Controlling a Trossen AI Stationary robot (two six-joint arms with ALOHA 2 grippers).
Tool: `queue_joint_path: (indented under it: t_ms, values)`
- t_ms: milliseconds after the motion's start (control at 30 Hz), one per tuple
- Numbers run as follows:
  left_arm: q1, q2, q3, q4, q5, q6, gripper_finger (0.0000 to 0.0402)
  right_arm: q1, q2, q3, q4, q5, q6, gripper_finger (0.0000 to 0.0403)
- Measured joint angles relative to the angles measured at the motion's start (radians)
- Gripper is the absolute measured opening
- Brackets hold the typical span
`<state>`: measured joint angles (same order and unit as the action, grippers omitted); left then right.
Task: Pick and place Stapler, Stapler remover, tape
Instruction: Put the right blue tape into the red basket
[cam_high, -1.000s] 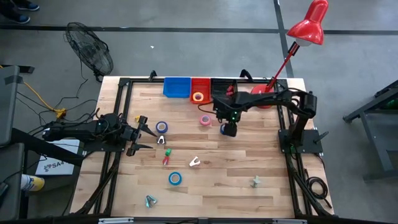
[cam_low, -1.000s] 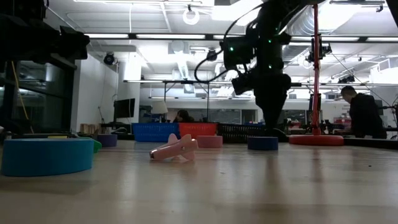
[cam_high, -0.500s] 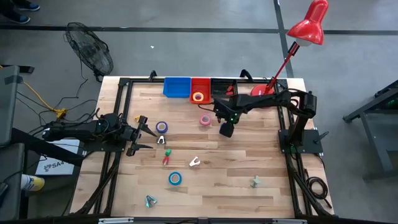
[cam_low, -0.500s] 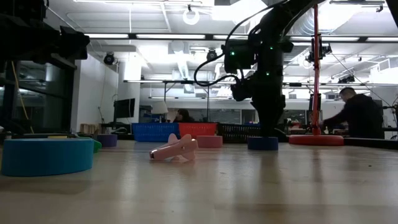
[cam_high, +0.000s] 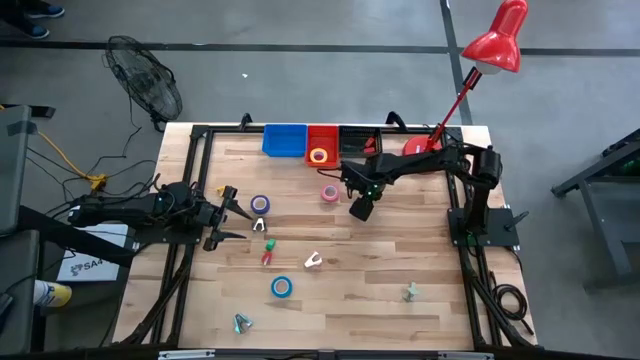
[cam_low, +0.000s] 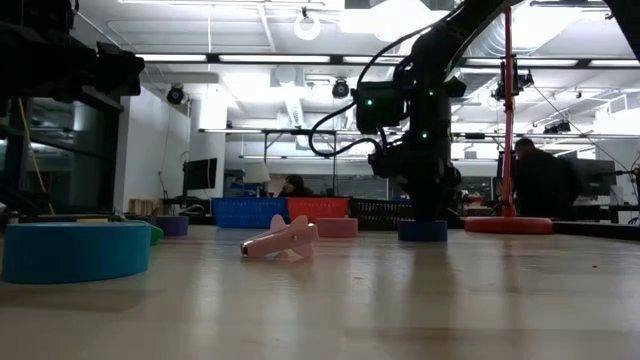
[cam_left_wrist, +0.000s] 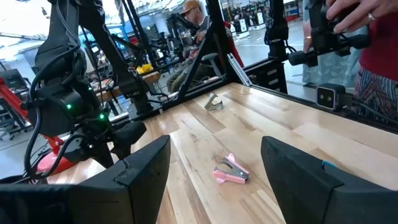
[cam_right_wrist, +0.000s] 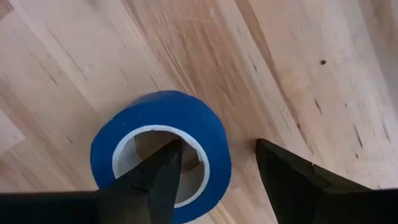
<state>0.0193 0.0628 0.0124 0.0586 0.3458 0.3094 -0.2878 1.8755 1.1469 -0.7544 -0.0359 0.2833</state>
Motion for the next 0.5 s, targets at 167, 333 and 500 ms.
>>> queue_joint_path:
  t_ms: [167, 333, 500]
  values:
    - [0.000, 0.000, 0.000, 0.000, 0.000, 0.000, 0.0247, 0.000, 0.003, 0.001, 0.000, 0.001, -0.007, 0.0189]
    - [0.000, 0.000, 0.000, 0.000, 0.001, 0.000, 0.0247, -0.001, 0.003, 0.001, -0.005, 0.001, -0.021, 0.0154]
    - [0.000, 0.000, 0.000, 0.000, 0.003, 0.000, 0.0247, -0.002, 0.004, 0.001, -0.012, 0.005, -0.022, 0.0105]
